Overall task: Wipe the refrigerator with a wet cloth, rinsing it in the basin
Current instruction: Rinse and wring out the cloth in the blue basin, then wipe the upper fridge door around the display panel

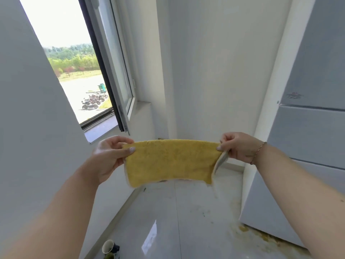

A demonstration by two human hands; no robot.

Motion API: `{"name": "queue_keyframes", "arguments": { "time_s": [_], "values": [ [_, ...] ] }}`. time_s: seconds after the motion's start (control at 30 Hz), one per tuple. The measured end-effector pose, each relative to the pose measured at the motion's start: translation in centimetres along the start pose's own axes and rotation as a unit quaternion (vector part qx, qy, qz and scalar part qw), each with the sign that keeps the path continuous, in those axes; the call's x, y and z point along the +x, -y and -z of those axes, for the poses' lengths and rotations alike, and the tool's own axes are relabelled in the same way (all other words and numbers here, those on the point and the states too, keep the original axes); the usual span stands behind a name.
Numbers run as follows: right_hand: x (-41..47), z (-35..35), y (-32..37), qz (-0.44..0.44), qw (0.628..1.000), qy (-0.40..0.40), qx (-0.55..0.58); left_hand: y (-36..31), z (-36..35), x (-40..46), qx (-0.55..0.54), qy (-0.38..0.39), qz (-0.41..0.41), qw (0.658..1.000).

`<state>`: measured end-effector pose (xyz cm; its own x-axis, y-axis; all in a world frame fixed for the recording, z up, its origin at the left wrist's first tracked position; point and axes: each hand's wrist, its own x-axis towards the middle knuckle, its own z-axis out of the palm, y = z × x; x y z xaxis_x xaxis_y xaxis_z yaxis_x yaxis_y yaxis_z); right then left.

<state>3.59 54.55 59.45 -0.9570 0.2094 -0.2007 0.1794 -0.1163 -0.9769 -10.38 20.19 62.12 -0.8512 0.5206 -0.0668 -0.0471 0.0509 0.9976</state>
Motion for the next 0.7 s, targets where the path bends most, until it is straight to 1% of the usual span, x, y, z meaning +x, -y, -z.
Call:
{"name": "queue_keyframes", "arguments": {
  "time_s": [0.1, 0.17, 0.23, 0.3, 0.37, 0.43, 0.53, 0.6, 0.7],
  "values": [
    [-1.2, 2.7, 0.1, -0.019, 0.995, -0.055, -0.082, -0.3, -2.6, 2.0, 0.001, -0.001, 0.026, 1.000],
    [-2.4, 4.8, 0.4, -0.036, 0.985, -0.102, -0.134, -0.5, -5.5, 3.5, 0.030, 0.024, 0.049, 0.998],
    [-3.5, 6.5, 0.8, -0.048, 0.973, -0.164, -0.156, -0.8, -9.5, 5.0, 0.057, 0.043, 0.068, 0.995],
    [-4.3, 7.9, 1.3, -0.044, 0.972, -0.201, -0.116, -1.3, -14.1, 6.5, 0.072, 0.060, 0.066, 0.993],
    [-5.1, 9.2, 1.8, -0.019, 0.976, -0.214, -0.020, -1.9, -19.2, 7.5, 0.084, 0.092, 0.055, 0.991],
    [-6.0, 10.3, 2.6, 0.008, 0.973, -0.226, 0.048, -2.6, -24.7, 8.3, 0.086, 0.122, 0.046, 0.988],
    [-6.6, 12.3, 4.1, 0.023, 0.966, -0.238, 0.101, -3.5, -32.6, 9.4, 0.064, 0.151, 0.040, 0.986],
    [-6.9, 15.0, 5.0, 0.026, 0.952, -0.272, 0.139, -4.5, -37.8, 10.2, 0.054, 0.168, 0.035, 0.984],
    [-7.7, 17.6, 6.4, 0.017, 0.946, -0.274, 0.174, -5.3, -42.2, 10.7, 0.080, 0.222, 0.013, 0.972]
  ]
}}
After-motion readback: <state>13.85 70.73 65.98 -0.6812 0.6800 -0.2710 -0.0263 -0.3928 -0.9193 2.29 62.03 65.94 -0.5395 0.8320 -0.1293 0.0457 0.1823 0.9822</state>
